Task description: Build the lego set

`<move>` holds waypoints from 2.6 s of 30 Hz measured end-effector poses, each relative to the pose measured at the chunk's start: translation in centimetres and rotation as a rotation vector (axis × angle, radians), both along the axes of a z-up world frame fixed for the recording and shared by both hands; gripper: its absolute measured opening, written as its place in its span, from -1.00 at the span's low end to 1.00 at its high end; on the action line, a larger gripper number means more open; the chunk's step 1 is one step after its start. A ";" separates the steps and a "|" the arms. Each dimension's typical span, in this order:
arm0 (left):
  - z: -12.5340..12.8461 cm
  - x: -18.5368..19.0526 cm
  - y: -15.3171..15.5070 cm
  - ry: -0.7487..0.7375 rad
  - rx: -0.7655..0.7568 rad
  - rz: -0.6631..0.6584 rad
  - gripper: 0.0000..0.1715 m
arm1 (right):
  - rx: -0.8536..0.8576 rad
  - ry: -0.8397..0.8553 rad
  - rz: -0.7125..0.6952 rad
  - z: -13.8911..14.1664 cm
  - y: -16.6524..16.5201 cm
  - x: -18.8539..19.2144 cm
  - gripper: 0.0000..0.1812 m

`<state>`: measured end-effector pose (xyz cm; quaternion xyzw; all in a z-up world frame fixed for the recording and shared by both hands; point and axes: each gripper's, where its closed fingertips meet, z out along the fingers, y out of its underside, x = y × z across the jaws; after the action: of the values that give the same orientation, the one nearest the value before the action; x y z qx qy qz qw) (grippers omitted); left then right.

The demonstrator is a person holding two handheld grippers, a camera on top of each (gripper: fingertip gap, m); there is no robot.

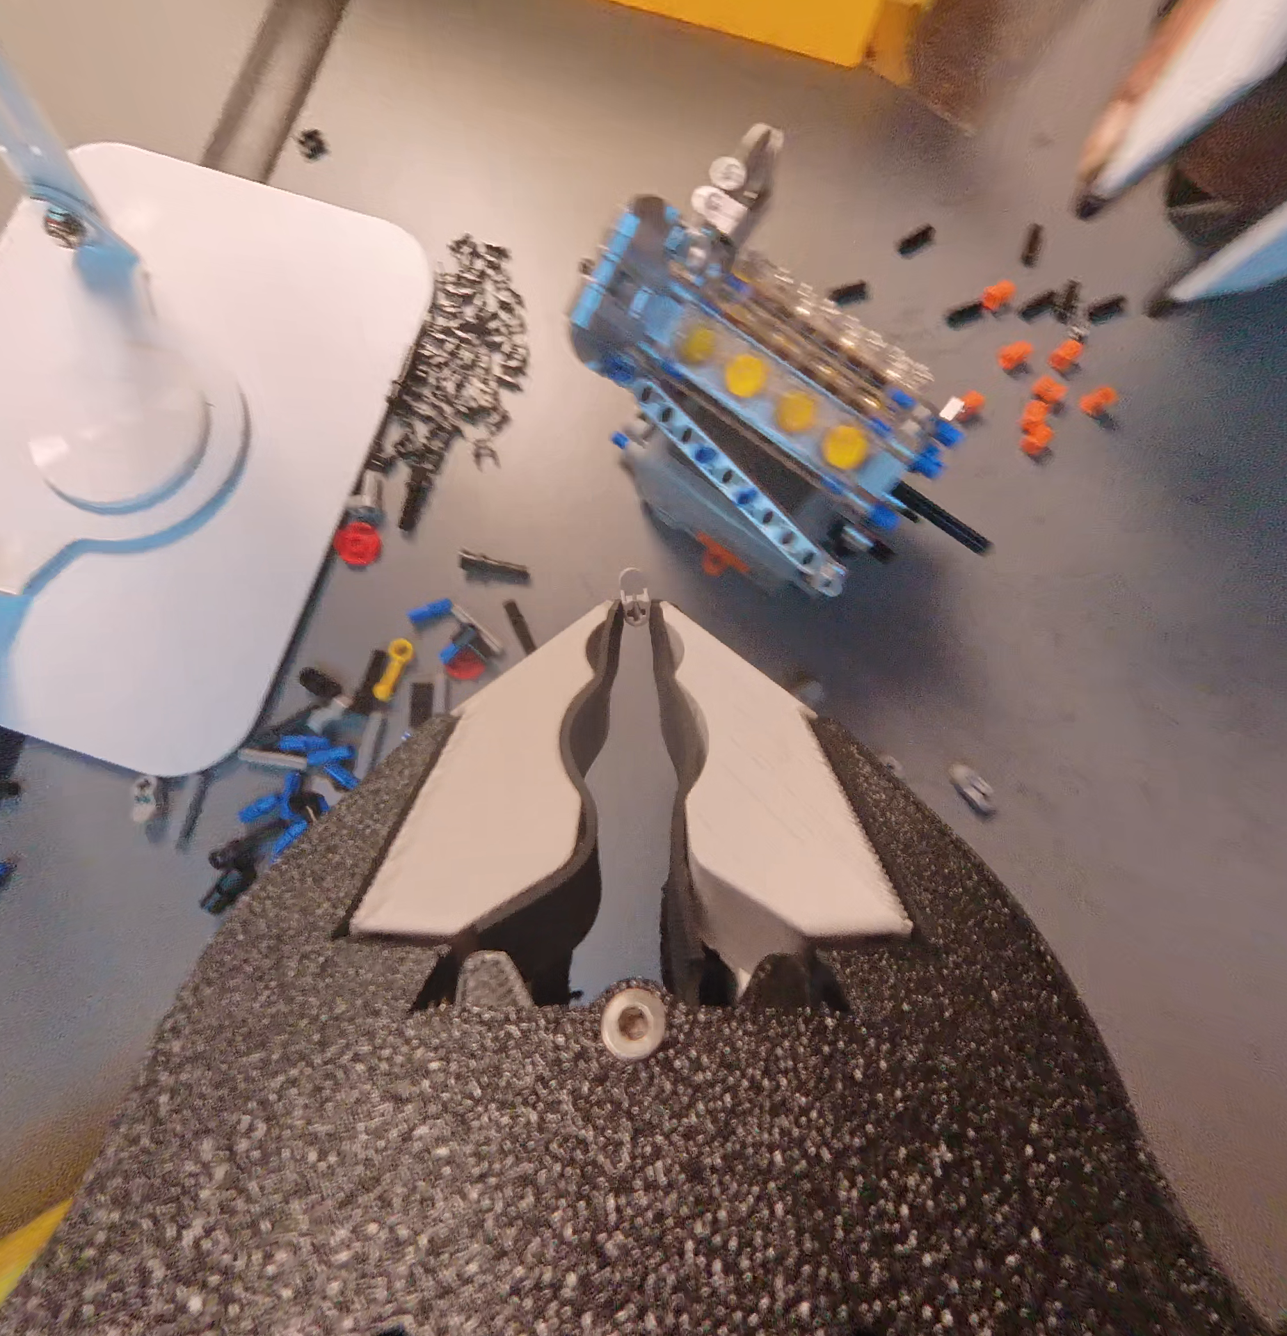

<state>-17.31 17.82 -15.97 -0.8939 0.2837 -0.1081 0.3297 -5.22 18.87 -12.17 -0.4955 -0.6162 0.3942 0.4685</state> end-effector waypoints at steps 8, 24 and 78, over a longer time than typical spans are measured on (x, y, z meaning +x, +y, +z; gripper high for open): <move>-3.5 2.8 -6.6 0.018 -0.049 -0.014 -0.94 | -0.027 -0.003 0.004 -0.2 0.0 0.0 -0.76; -4.4 -14.4 -0.6 0.163 0.076 0.722 -0.83 | -0.047 0.001 0.004 -0.1 0.3 0.1 -0.76; 1.1 -1.8 -4.3 0.129 0.175 0.036 -0.93 | -0.035 -0.009 -0.010 -0.3 0.8 0.2 -0.76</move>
<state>-19.08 13.57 -14.88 -0.8719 0.2967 -0.0191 0.3892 -4.99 19.65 -12.45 -0.5084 -0.6088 0.4005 0.4588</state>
